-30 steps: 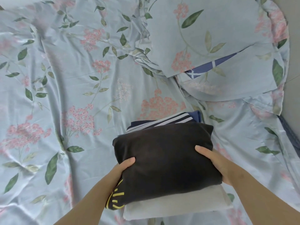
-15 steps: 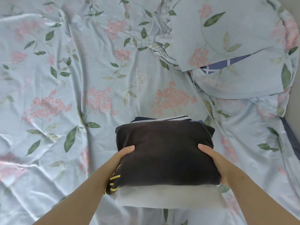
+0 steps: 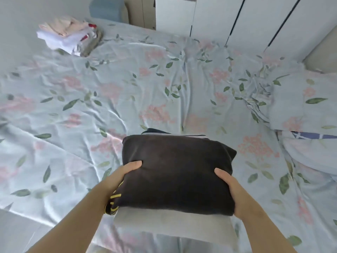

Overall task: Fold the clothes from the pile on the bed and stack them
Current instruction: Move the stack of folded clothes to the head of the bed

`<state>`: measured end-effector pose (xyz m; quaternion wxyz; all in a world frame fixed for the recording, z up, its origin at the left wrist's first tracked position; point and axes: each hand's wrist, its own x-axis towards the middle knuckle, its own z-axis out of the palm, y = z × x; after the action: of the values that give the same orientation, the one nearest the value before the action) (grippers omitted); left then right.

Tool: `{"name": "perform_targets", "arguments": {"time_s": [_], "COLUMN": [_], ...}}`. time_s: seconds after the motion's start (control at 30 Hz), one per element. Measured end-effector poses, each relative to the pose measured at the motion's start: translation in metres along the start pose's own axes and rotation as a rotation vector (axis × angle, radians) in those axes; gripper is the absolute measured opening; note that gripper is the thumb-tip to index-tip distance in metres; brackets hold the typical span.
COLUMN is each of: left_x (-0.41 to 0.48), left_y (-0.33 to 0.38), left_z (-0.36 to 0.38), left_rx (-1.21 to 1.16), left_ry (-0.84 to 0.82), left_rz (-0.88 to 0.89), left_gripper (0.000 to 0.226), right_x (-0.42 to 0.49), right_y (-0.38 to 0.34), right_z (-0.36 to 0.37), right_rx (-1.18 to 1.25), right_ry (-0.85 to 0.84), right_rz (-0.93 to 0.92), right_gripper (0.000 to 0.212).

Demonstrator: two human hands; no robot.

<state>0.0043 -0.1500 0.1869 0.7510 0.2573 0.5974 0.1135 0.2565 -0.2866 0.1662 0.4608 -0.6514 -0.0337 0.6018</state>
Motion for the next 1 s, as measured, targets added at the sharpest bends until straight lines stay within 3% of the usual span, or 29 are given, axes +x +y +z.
{"name": "perform_targets", "arguments": {"time_s": [0.1, 0.23, 0.37, 0.5, 0.83, 1.0], "left_x": [-0.038, -0.08, -0.123, -0.151, -0.135, -0.085], "left_y": [0.026, 0.053, 0.066, 0.069, 0.093, 0.152], "left_z": [-0.085, -0.201, -0.299, -0.382, -0.537, -0.61], "left_rx": [-0.045, -0.111, -0.243, -0.33, -0.537, -0.529], "left_ry": [-0.011, 0.06, 0.055, 0.168, 0.319, 0.366], "left_rz": [0.053, 0.193, 0.237, 0.289, 0.341, 0.313], "left_gripper": [0.039, 0.066, 0.031, 0.029, 0.038, 0.063], "right_x": [-0.021, -0.042, -0.052, -0.048, 0.007, 0.065], "right_y": [0.002, 0.004, 0.006, 0.006, 0.009, -0.009], "right_z": [0.092, 0.216, 0.325, 0.424, 0.616, 0.709], "right_rx": [-0.027, -0.071, -0.172, -0.317, -0.518, -0.528], "right_ry": [-0.077, -0.17, -0.235, -0.329, -0.478, -0.467], "right_rz": [-0.02, -0.025, -0.027, -0.036, 0.01, 0.036], "right_gripper": [0.061, 0.055, 0.029, 0.035, 0.033, 0.037]}}
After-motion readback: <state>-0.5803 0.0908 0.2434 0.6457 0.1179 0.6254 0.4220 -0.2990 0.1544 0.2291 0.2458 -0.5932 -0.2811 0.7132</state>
